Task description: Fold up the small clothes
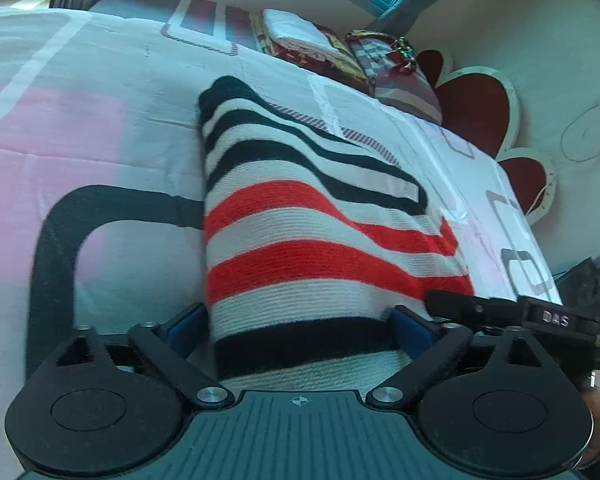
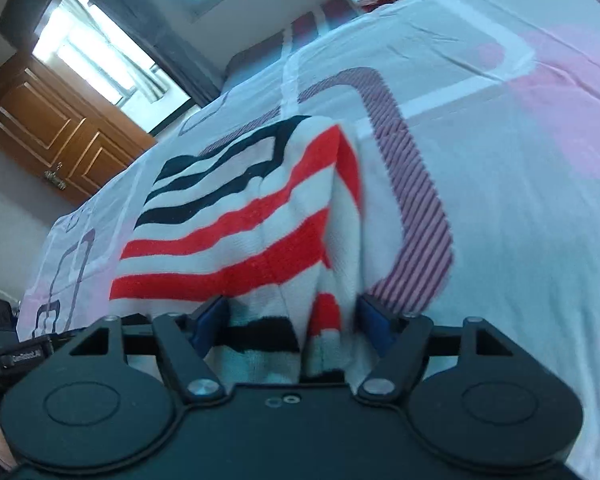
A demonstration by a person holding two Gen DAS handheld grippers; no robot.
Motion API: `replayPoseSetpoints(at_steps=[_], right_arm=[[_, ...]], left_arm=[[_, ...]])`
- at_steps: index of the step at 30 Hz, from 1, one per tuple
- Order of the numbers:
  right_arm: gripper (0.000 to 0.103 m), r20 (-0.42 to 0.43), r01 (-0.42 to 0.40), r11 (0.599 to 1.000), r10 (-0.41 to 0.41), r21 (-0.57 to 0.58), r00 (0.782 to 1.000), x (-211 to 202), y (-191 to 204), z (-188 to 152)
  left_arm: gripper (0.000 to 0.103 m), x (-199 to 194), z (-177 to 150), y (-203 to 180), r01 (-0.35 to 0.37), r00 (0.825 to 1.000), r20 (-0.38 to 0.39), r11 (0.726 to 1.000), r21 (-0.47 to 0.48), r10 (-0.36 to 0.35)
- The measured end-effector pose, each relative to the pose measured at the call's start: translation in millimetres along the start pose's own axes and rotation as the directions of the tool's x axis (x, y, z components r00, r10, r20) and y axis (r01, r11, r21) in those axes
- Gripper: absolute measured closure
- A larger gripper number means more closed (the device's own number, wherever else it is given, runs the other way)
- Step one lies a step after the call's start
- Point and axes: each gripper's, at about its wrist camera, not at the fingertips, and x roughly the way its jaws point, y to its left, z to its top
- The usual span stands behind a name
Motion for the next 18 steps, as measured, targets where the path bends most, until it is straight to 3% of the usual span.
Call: replayPoseSetpoints(at_steps=[4,6,10,11,14,18], right_arm=[[0.035,0.008,-0.003,1.000,0.003,-0.023,1.000,6,5,5],[0.049,0.014,0.015,0.998,-0.014,-0.060,1.000,7,12,1],[0.062,0.024,0.016,0.997,-0.014,-0.071,1.000,3,19,1],[0.062,0.028,0.011,0.998,-0.009,-0.070,1.000,2,19,2],[0.050,0.015,-0.010,0.999,0.010,-0.048,1.000,8,9,3],[0.051,0.015,-0.019,0.999,0.020,-0.042,1.000,12,10,3]], left_arm=[[0.020,3,1,-4,-0.001,1.000,0.002,1.000,-0.023,0.001],[0.031,2,2,-6,0.002,1.000,-0.001,0.999,-0.038,-0.002],[0.036,-3,4,-6,0.007,1.000,0.000,0.999,-0.033,-0.007],[0.035,0,3,-3,0.003,1.000,-0.005,0.999,-0.036,-0.003],[0.029,10,4,2,0.022,0.999,-0.023,0.996,-0.083,-0.024],[0.031,13,-1,-16,-0.029,1.000,0.010,0.999,-0.043,0.029]])
